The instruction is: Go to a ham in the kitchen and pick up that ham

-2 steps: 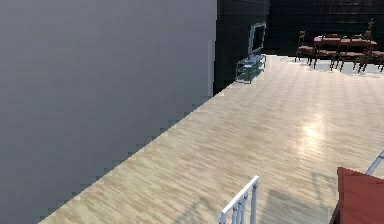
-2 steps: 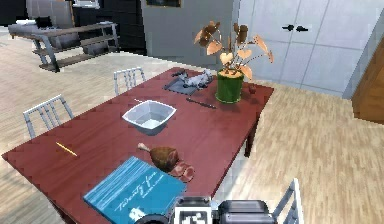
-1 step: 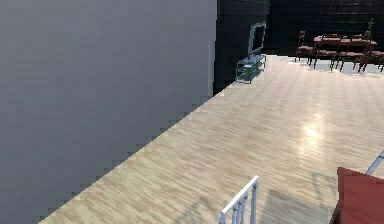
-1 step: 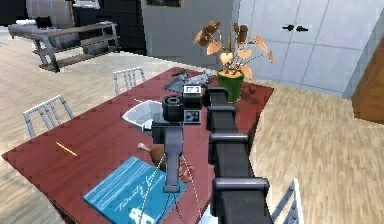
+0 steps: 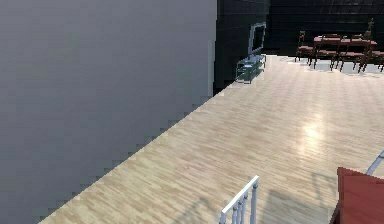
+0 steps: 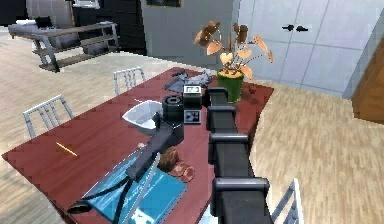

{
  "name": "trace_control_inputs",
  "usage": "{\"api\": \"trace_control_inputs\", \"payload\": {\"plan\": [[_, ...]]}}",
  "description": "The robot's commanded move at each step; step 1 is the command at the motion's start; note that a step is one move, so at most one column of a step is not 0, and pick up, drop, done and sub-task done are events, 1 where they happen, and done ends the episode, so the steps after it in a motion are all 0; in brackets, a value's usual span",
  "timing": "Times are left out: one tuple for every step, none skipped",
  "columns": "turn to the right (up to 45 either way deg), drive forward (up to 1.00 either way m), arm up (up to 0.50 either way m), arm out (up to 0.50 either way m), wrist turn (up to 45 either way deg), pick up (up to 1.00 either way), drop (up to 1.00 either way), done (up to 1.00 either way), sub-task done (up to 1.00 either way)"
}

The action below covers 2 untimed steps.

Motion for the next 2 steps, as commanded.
{"api": "trace_control_inputs", "payload": {"plan": [[0.0,0.00,0.00,0.00,45.0,0.00,0.00,0.00,0.00],[0.0,0.00,0.00,0.00,45.0,0.00,0.00,0.00,0.00]]}}
